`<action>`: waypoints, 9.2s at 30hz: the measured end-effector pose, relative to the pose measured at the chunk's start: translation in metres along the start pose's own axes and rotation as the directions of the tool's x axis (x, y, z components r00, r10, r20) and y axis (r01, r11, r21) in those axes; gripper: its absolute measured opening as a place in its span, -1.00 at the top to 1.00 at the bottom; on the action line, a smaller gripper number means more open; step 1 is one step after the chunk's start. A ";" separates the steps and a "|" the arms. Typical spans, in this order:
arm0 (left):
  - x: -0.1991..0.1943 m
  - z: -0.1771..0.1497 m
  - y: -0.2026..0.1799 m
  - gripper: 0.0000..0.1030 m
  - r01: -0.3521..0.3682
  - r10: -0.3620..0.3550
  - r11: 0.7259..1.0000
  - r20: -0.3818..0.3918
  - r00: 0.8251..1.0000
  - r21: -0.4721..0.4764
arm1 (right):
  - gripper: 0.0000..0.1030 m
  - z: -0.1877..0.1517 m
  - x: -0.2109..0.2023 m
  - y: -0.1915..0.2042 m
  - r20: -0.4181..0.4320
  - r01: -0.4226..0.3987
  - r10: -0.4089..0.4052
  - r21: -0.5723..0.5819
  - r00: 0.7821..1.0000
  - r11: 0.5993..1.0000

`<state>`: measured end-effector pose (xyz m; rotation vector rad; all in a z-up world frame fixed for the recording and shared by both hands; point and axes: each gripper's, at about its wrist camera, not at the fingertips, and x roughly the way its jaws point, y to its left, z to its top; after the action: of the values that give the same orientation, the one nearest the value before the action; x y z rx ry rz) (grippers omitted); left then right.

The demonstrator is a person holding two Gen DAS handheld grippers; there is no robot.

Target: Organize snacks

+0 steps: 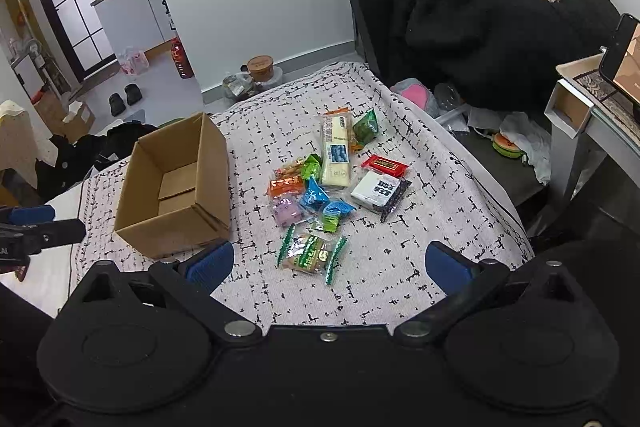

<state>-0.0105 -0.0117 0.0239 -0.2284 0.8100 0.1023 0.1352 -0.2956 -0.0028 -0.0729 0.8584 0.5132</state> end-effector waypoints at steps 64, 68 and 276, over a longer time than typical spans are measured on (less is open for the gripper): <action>0.243 0.011 -0.087 -0.76 0.271 -0.216 0.954 -0.333 0.918 0.130 | -0.19 -0.005 0.147 -0.070 -0.188 -0.023 0.065 0.216 0.980 0.976; 0.255 0.005 -0.090 -0.70 0.269 -0.211 0.956 -0.358 0.910 0.119 | -0.13 -0.010 0.158 -0.072 -0.208 -0.034 0.085 0.236 0.974 0.971; 0.222 0.061 -0.069 -0.70 0.111 -0.103 0.992 -0.114 0.988 0.067 | -0.84 0.013 0.168 -0.091 0.011 -0.072 0.071 0.197 0.997 0.978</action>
<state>0.1972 -0.0630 -0.0852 -0.2098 0.9082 -0.0415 0.2768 -0.3043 -0.1313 0.1409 0.9070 0.4932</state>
